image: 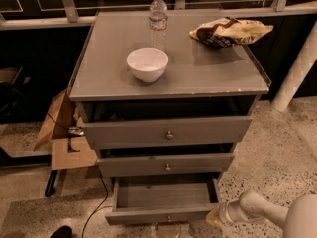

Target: Close bottom drawer

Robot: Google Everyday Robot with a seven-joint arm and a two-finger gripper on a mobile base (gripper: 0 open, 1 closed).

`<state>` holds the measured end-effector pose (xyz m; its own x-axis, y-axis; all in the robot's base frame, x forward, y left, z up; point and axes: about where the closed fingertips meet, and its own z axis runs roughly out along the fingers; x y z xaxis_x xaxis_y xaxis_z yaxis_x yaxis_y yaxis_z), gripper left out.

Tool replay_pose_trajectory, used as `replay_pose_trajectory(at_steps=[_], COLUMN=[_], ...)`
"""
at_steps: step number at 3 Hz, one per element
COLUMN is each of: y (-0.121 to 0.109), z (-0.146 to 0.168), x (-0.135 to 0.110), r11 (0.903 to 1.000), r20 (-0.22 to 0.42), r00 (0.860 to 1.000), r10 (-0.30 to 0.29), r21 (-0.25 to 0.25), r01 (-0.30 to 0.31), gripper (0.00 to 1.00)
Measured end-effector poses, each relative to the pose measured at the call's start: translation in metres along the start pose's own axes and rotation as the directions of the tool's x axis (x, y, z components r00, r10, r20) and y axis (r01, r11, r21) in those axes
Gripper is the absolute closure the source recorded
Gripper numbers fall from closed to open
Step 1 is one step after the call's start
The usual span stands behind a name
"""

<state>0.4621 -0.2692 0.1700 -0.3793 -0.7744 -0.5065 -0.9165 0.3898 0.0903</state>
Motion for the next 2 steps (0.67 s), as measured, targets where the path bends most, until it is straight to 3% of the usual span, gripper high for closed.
replay_pose_trajectory(at_steps=[1, 2], y=[0.0014, -0.0077], z=[0.0021, 0.0089], x=[0.0012, 0.0004], r11=[0.9996, 0.9911], r20=[-0.002, 0.034], r00=[1.000, 0.995], r10=[-0.022, -0.098], r21=[0.015, 0.093], r01=[0.022, 0.095], gripper=[1.00, 1.00])
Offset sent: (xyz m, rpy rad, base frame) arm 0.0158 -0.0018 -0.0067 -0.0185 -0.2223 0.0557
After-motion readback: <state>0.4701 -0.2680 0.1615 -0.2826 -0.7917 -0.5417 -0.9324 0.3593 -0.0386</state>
